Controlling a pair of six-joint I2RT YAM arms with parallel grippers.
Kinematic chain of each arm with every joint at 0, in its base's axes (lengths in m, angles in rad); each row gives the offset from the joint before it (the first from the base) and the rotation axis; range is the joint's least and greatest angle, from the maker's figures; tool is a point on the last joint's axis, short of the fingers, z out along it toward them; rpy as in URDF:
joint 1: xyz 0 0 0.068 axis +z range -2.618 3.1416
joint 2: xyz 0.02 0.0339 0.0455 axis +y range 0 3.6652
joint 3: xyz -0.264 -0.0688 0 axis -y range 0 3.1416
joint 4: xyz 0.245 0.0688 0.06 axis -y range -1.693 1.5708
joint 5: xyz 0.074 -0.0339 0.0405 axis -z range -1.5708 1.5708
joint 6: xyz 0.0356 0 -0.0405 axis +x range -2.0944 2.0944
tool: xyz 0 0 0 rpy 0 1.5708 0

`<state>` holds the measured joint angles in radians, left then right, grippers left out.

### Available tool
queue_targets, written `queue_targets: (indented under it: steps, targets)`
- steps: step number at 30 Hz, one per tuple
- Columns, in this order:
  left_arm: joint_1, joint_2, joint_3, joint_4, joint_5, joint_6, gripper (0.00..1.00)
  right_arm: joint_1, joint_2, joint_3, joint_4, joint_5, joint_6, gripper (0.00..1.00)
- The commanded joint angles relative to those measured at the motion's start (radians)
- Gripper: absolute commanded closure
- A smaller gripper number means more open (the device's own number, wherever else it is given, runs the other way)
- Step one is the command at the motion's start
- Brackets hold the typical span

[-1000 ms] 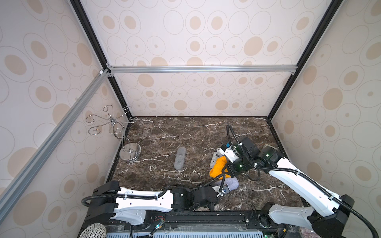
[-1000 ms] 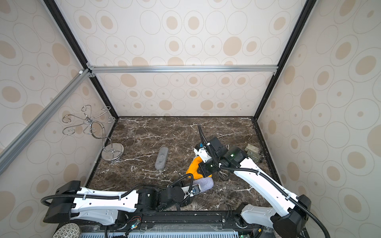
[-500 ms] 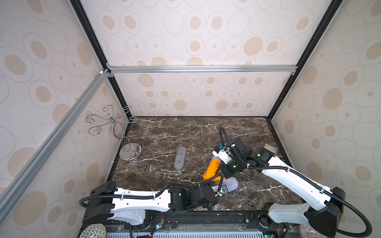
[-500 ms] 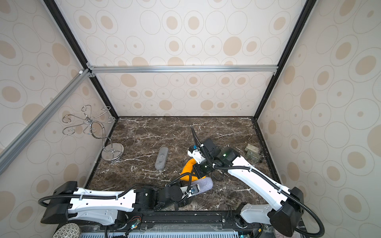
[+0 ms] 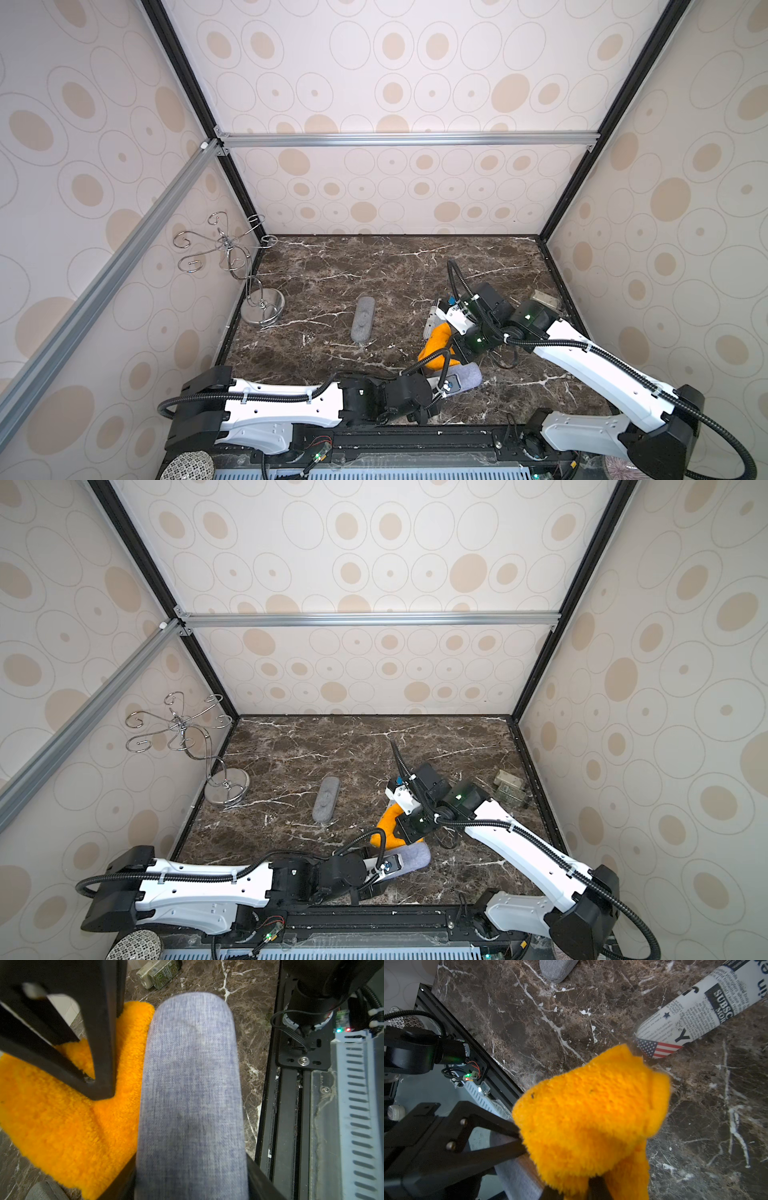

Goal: Wipe the eyeglass case
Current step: Wipe the dirt from the eyeglass case.

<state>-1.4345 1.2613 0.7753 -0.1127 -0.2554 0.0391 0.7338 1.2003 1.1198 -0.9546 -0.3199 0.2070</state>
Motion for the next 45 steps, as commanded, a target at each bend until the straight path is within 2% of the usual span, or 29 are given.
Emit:
queue_targets:
  steps: [1,7,10,12,16,20,24,27,33,35,40,45]
  targets:
    - [0.029,0.019,0.054,0.030,-0.009,0.034,0.47,0.005,-0.006,-0.016,-0.072,-0.106,-0.039,1.00]
    - [0.063,0.026,0.067,0.042,0.045,0.053,0.48,0.014,0.038,0.003,-0.038,-0.188,-0.058,1.00]
    - [0.077,0.012,0.060,0.051,0.064,0.053,0.48,0.015,0.053,0.004,-0.020,-0.173,-0.047,1.00]
    - [0.081,0.012,0.059,0.044,0.061,0.055,0.48,0.015,0.048,0.007,-0.037,-0.113,-0.036,1.00]
    - [0.085,-0.005,0.042,0.021,0.047,0.049,0.48,-0.006,-0.031,-0.002,-0.107,0.094,0.001,1.00]
    - [0.086,-0.039,0.014,0.030,0.045,0.025,0.48,-0.038,-0.103,-0.020,-0.188,0.145,0.004,1.00]
    - [0.086,-0.044,-0.002,0.041,0.045,0.012,0.48,-0.038,-0.122,-0.021,-0.161,0.015,-0.006,1.00]
    - [0.086,-0.033,0.011,0.041,0.044,0.016,0.48,-0.035,-0.071,0.007,-0.122,-0.058,-0.020,1.00]
    - [0.086,-0.018,0.027,0.054,0.012,0.018,0.49,0.008,0.014,0.054,-0.043,-0.126,-0.012,1.00]
    - [0.088,-0.016,0.025,0.059,0.018,0.005,0.49,0.010,0.018,0.050,-0.029,-0.075,0.021,1.00]
    - [0.114,-0.009,0.013,0.073,0.037,-0.069,0.49,-0.012,-0.065,-0.006,-0.011,0.164,0.141,1.00]
    - [0.138,-0.042,-0.023,0.086,0.061,-0.144,0.48,-0.070,-0.202,-0.060,-0.017,0.263,0.196,1.00]
